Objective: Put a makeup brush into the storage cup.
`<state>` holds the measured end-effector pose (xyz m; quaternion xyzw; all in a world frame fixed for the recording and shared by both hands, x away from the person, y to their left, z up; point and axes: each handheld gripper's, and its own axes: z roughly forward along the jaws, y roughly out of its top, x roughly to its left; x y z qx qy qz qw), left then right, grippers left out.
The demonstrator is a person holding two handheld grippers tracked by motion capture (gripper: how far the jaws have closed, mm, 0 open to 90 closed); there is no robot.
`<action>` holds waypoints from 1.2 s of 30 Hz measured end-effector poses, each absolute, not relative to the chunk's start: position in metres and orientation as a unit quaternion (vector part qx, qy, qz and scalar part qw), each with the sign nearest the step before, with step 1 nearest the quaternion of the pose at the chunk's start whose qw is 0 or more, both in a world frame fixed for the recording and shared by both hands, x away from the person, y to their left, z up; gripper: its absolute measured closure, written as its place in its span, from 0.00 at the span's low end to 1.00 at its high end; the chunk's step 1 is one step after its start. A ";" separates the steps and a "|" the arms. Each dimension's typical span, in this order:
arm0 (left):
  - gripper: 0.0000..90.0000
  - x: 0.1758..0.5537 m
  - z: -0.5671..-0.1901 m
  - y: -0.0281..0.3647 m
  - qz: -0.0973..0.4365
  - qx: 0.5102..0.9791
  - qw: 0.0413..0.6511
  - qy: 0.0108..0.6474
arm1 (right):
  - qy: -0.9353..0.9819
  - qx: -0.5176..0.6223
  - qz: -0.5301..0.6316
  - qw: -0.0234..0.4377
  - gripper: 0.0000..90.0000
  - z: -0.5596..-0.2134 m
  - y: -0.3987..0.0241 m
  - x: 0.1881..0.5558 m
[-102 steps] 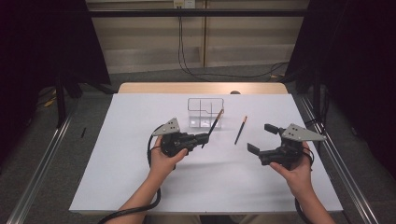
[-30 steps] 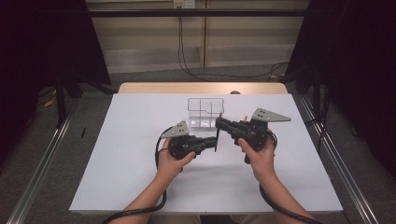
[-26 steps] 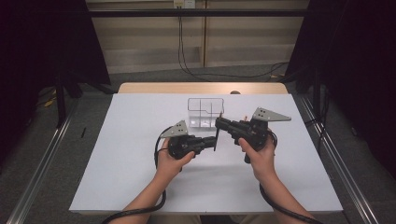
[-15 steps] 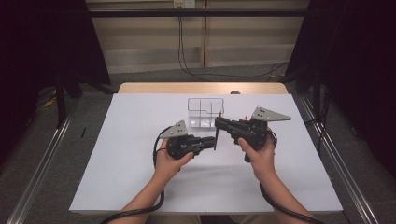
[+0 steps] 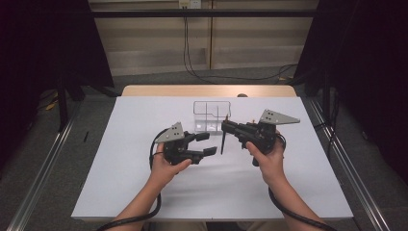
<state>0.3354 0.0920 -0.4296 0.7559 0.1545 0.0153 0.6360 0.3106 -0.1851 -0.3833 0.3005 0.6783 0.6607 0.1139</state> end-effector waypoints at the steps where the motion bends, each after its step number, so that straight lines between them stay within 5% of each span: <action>1: 0.34 0.335 -0.430 0.093 0.013 0.760 0.632 0.153 | 0.678 0.300 0.661 0.115 0.93 -0.383 -0.185 0.311; 9: 0.08 0.334 -0.423 0.103 0.018 0.795 0.588 0.148 | 0.680 0.296 0.661 0.118 0.93 -0.384 -0.186 0.311; 15: 0.01 0.334 -0.422 0.118 0.004 0.780 0.610 0.139 | 0.681 0.295 0.660 0.119 0.93 -0.383 -0.186 0.311; 36: 0.00 0.325 -0.414 0.176 0.041 0.768 0.624 0.139 | 0.683 0.296 0.655 0.127 0.93 -0.383 -0.191 0.313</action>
